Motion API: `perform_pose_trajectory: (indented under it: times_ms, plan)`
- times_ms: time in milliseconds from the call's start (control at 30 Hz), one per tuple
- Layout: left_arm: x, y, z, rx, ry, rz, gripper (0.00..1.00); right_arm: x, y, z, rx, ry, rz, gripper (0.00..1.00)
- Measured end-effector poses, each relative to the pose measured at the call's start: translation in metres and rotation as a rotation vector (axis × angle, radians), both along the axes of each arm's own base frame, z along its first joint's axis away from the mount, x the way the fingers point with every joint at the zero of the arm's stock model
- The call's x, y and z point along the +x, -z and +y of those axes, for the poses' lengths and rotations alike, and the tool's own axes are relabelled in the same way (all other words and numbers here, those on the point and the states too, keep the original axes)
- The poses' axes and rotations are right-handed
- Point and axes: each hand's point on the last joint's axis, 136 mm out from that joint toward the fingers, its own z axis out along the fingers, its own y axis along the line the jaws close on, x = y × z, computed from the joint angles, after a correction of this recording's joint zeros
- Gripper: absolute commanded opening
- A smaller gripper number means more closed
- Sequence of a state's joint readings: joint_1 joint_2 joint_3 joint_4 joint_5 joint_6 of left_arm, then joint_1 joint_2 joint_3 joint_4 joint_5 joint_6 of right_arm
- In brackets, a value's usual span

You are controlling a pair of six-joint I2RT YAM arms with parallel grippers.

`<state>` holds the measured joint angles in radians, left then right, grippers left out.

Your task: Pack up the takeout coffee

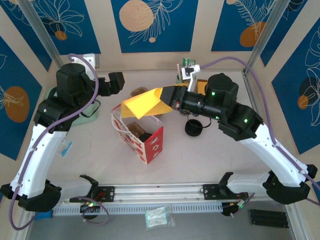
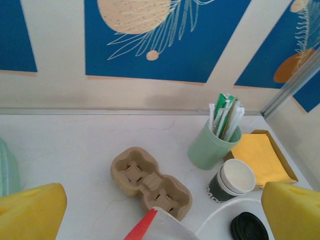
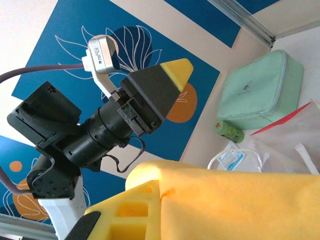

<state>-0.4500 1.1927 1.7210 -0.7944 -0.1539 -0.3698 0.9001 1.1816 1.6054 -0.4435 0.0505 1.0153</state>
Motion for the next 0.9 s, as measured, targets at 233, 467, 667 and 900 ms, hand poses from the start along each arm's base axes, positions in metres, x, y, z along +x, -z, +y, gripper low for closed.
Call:
perform_pose_trajectory:
  times_ms: [233, 467, 667, 900]
  plan:
    - [0.009, 0.018, 0.030, -0.029, -0.071, 0.049, 0.99, -0.002, 0.004, 0.027, 0.042, 0.018, 0.025, 0.00]
    - [0.013, 0.028, 0.040, -0.052, -0.076, 0.080, 0.99, 0.001, 0.014, 0.052, 0.062, 0.031, 0.065, 0.00]
    - [0.012, 0.031, 0.042, -0.063, -0.067, 0.089, 0.99, 0.002, 0.023, 0.060, 0.082, 0.056, 0.099, 0.00]
    - [0.011, 0.035, 0.041, -0.073, -0.052, 0.099, 1.00, 0.002, 0.024, 0.060, 0.055, 0.063, 0.082, 0.00]
